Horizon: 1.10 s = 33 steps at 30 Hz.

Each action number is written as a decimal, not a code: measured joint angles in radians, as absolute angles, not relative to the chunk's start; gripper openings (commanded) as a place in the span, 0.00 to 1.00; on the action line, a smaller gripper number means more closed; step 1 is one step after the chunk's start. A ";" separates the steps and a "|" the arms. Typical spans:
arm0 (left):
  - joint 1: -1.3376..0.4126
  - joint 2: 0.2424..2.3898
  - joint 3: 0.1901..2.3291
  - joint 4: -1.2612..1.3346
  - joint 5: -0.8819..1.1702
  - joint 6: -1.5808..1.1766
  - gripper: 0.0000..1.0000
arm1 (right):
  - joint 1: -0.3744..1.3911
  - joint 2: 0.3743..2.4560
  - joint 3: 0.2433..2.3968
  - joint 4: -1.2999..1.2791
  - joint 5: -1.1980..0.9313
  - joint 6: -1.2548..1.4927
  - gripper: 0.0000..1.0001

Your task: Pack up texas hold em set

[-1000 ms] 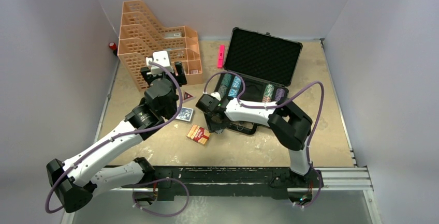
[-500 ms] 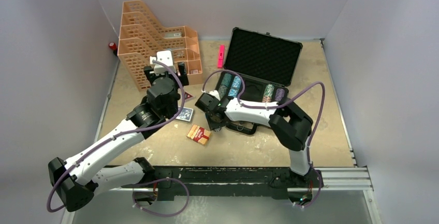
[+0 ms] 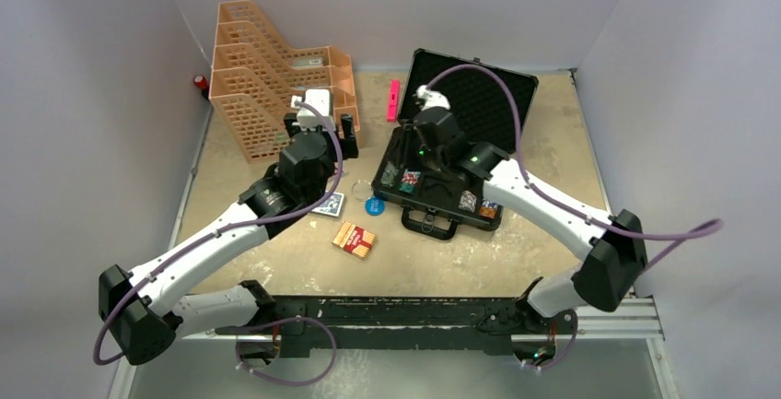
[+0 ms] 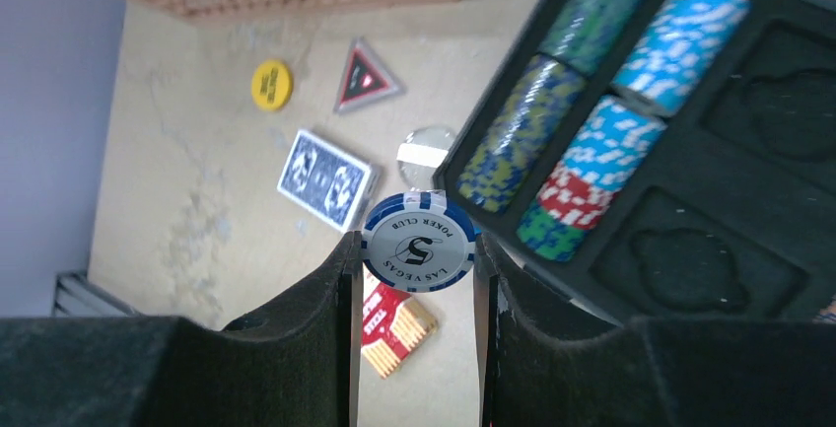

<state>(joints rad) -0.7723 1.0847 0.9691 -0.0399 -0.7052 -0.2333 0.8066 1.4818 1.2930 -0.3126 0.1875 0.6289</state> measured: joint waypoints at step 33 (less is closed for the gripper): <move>-0.776 1.485 0.868 0.706 0.101 -0.645 0.49 | 0.396 1.210 1.071 -0.105 -0.204 0.854 0.22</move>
<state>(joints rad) -0.7757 1.4849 0.8684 0.7055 0.1009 -0.6453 0.3958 1.2102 1.0706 -0.1051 -0.2043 0.8543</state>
